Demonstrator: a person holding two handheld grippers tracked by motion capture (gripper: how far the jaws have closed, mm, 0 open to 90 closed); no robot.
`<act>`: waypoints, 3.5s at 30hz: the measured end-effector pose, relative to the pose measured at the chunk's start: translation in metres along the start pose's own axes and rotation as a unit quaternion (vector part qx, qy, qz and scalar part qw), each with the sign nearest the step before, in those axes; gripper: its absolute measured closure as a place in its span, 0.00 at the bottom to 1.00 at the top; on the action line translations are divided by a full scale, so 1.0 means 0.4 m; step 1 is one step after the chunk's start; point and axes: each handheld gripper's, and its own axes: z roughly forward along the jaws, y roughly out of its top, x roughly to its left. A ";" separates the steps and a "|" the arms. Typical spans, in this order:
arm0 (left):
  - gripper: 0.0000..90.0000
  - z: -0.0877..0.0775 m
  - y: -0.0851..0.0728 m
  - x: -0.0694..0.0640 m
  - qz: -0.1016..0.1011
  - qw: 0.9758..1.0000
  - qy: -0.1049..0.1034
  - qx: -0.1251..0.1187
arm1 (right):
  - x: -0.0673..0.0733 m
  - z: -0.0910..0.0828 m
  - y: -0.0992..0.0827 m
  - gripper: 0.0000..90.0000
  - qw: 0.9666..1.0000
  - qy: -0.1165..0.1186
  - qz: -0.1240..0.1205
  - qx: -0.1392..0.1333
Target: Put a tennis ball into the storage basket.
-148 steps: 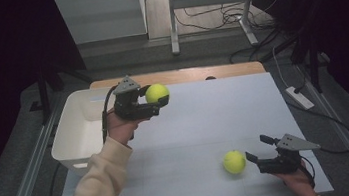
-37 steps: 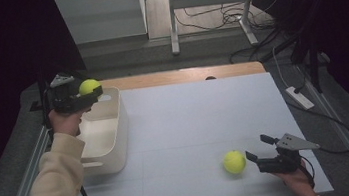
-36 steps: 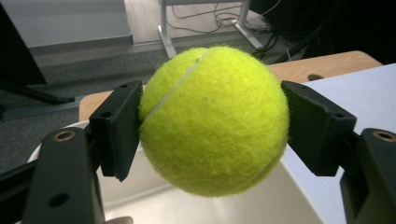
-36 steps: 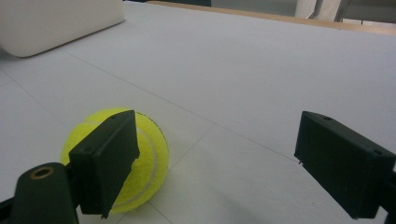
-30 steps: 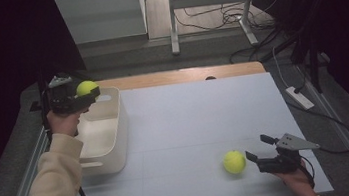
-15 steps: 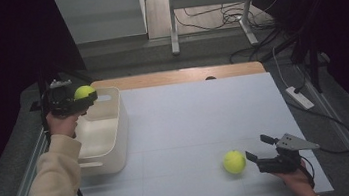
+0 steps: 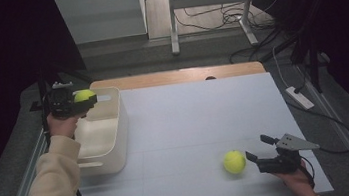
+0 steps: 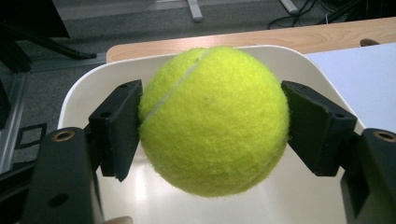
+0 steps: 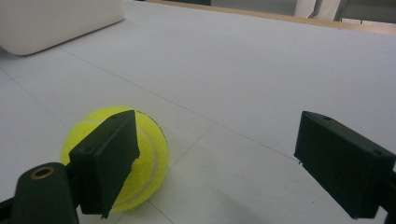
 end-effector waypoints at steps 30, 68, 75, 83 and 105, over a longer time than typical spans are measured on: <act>0.10 -0.047 0.012 -0.057 0.022 0.998 -0.032 -0.043 | 0.001 -0.001 0.001 0.15 1.000 -0.002 -0.001 -0.003; 0.13 -0.114 -0.048 -0.219 0.104 0.968 -0.203 -0.105 | -0.008 0.003 0.013 0.15 1.000 -0.003 0.002 -0.016; 0.14 -0.111 -0.069 -0.247 0.114 0.964 -0.219 -0.101 | -0.007 0.010 0.013 0.15 1.000 0.002 0.000 -0.015; 0.14 -0.111 -0.083 -0.275 0.114 0.960 -0.236 -0.096 | -0.003 0.011 0.016 0.15 1.000 0.004 -0.001 -0.011; 0.14 -0.090 -0.099 -0.378 0.155 0.940 -0.293 -0.078 | -0.012 0.018 0.016 0.15 1.000 0.000 0.011 -0.007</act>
